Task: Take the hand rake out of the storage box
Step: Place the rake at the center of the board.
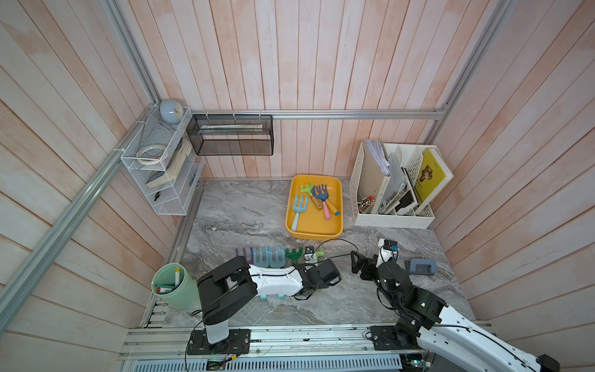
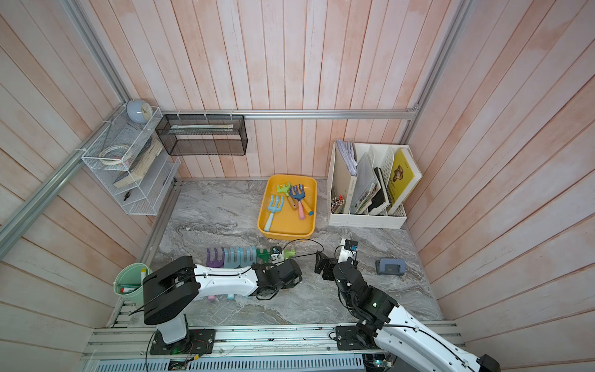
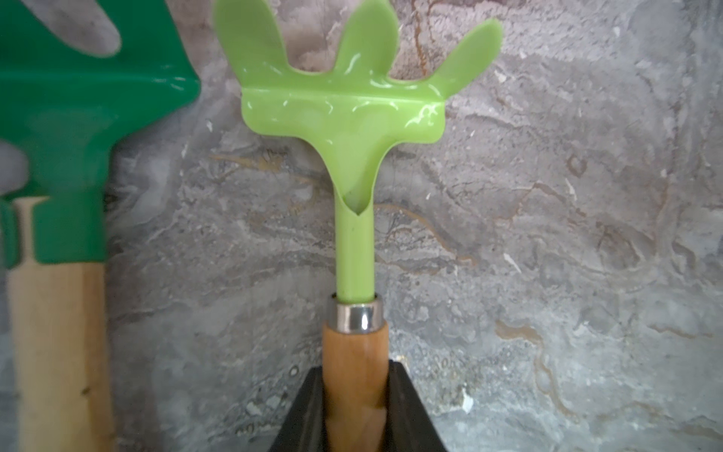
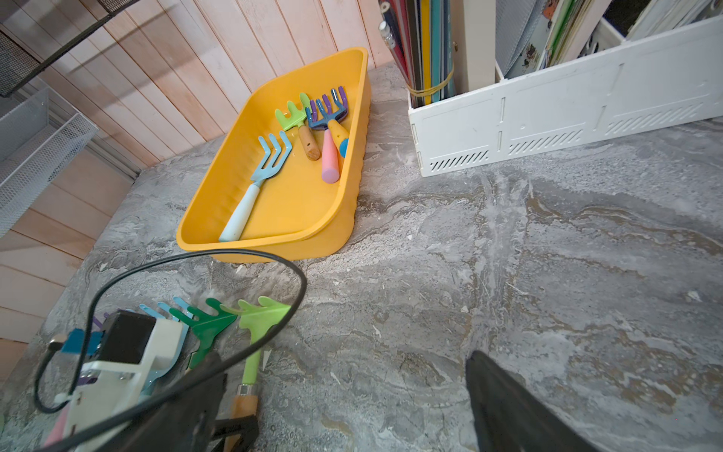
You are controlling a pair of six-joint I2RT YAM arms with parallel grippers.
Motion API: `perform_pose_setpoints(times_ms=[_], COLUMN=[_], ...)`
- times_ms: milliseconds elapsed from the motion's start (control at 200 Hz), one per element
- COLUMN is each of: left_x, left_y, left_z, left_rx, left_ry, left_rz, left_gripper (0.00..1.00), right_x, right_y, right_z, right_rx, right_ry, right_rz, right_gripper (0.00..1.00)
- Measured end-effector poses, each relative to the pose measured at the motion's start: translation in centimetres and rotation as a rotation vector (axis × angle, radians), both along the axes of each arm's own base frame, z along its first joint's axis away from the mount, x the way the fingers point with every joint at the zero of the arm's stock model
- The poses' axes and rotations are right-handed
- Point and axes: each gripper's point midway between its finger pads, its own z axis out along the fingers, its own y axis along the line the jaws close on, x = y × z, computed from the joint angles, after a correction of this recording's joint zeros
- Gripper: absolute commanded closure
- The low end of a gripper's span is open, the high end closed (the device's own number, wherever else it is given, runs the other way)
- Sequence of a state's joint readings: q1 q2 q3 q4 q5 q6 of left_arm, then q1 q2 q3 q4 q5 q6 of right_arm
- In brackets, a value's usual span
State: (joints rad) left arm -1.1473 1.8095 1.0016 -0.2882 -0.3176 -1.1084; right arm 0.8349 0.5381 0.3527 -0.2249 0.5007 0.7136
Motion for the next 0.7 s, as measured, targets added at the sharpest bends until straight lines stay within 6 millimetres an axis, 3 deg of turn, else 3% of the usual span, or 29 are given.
perform_pose_setpoints(times_ms=[230, 355, 490, 625, 665, 700], left_x=[0.1, 0.2, 0.3, 0.6, 0.7, 0.8], left_y=[-0.1, -0.1, -0.3, 0.2, 0.9, 1.7], left_z=[0.0, 0.1, 0.9, 4.5, 6.2, 7.8], left_rx=[0.003, 0.005, -0.006, -0.066, -0.095, -0.132], left_ry=[-0.003, -0.007, -0.017, -0.070, -0.099, -0.129], left_rz=[-0.006, -0.014, -0.032, -0.050, -0.058, -0.060], left_gripper=[0.65, 0.50, 0.46, 0.36, 0.27, 0.12], right_x=[0.0, 0.0, 0.0, 0.1, 0.2, 0.3], right_y=[0.0, 0.0, 0.1, 0.2, 0.4, 0.7], right_z=[0.2, 0.2, 0.1, -0.6, -0.9, -1.2], right_rx=[0.006, 0.007, 0.010, 0.004, -0.003, -0.005], right_ry=[-0.004, -0.004, -0.002, 0.024, 0.033, 0.042], right_rz=[0.001, 0.002, 0.002, -0.005, -0.001, 0.005], right_gripper=[0.02, 0.02, 0.02, 0.04, 0.10, 0.14])
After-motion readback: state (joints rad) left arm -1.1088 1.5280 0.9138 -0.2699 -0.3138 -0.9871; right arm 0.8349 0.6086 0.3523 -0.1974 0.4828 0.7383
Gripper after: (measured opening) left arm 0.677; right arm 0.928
